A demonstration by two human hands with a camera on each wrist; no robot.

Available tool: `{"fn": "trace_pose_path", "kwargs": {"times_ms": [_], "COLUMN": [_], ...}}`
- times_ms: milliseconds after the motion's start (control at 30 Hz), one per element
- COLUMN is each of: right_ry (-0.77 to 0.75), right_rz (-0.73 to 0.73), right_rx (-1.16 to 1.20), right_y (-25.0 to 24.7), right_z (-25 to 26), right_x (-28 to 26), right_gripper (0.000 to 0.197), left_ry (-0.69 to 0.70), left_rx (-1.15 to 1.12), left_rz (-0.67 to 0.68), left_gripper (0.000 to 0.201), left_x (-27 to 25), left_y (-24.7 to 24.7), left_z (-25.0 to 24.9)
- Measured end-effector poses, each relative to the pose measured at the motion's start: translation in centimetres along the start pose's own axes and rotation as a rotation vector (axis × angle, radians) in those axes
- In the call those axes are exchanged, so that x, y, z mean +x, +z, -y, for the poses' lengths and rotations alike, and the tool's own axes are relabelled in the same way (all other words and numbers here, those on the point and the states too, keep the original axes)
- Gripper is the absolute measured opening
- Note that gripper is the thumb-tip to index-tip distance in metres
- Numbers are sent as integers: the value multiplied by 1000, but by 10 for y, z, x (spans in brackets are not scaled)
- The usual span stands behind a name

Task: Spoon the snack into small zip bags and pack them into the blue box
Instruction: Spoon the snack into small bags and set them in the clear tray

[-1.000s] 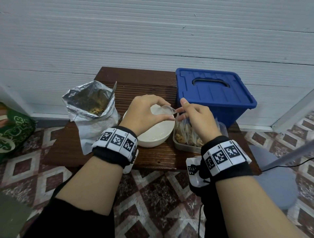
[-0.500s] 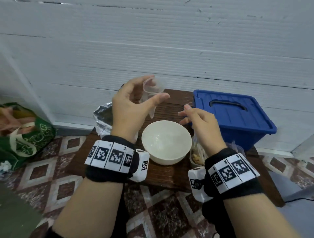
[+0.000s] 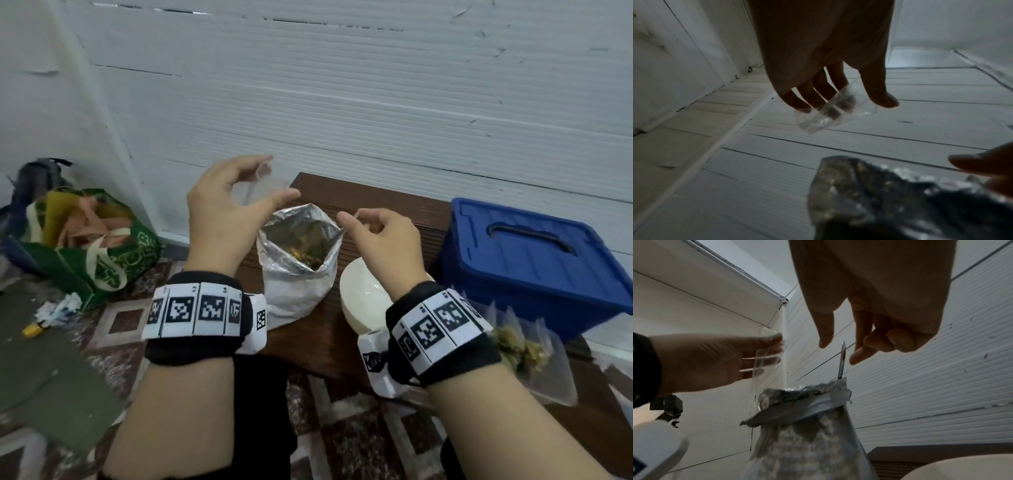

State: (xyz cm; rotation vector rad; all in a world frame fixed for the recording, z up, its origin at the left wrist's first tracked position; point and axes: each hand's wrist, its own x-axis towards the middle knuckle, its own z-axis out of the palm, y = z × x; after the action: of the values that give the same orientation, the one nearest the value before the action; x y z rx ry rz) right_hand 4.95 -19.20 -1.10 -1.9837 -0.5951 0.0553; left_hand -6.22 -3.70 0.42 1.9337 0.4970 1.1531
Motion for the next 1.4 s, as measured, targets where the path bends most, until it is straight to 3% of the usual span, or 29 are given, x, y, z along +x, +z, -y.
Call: {"fn": "trace_pose_path", "kwargs": {"times_ms": [133,367,467,700,833,967,1400], "right_ry": [-54,-316,-247,-4,96,132,94], "right_rz": [-35,94,95,-78,-168,-237,-300], "right_rx": [-99,-239,-197,-30,27,84,154], "right_y": [12,27,31,27,17,5,-23], "right_z": [2,10,8,4,3,4,24], "right_x": [1,-8,-5,4,14,26,57], "right_gripper": [20,21,22,27,30,33,29], "left_ry": [-59,-84,-65,-119,-124,-134,-166], "left_rx": [95,160,216,176,157,176,338], "left_rz": [126,285,307,317,270,239,424], "left_gripper": [47,35,33,40,53,57,46], "left_x": [-1,-6,-8,-10,-8,-4,3], "left_y": [-5,2,4,4,-2,-12,-10], "left_z": [19,34,32,29,24,22,18]}}
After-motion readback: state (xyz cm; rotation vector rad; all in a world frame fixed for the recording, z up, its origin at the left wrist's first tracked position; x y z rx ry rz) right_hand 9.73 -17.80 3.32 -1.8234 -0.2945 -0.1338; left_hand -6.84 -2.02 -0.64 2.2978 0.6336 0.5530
